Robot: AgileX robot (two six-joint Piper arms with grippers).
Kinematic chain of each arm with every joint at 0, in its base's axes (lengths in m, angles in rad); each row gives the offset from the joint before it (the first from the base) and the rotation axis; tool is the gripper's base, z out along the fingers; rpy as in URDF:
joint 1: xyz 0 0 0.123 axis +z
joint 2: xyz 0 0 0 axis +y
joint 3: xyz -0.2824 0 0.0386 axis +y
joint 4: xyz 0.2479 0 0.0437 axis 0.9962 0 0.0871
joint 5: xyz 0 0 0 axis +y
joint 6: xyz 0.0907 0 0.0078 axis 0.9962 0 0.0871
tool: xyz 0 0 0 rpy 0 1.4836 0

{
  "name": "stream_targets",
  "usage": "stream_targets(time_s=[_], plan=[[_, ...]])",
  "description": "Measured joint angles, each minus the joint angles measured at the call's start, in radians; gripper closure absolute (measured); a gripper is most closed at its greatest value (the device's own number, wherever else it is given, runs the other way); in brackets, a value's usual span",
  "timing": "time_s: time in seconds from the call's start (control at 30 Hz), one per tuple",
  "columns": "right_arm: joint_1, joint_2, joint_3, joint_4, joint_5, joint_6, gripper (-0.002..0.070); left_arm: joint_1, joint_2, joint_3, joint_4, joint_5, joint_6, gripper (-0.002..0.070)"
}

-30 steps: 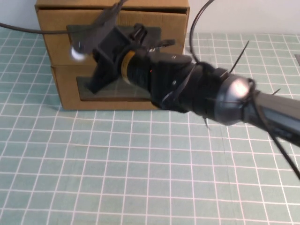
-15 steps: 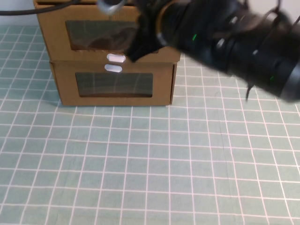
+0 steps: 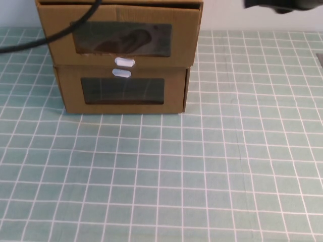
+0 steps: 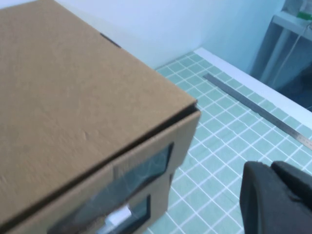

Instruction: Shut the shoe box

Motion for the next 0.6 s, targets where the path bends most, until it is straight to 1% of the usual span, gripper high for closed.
stream_targets(time_s=[0.17, 0.3, 0.47, 0.6], plan=[[-0.078, -0.13, 0.145, 0.054, -0.046, -0.004, 0.069, 0.0, -0.152, 0.201, 0.009, -0.067, 0.0, 0.068], [-0.111, -0.28, 0.322, 0.061, -0.154, 0.038, 0.069, 0.0, -0.307, 0.424, 0.01, -0.166, 0.009, 0.068], [-0.13, -0.468, 0.554, 0.061, -0.305, 0.076, 0.069, 0.0, -0.513, 0.7, 0.011, -0.319, 0.015, 0.068], [-0.13, -0.621, 0.753, 0.061, -0.365, 0.079, 0.069, 0.0, -0.692, 0.914, 0.013, -0.407, 0.018, 0.068]])
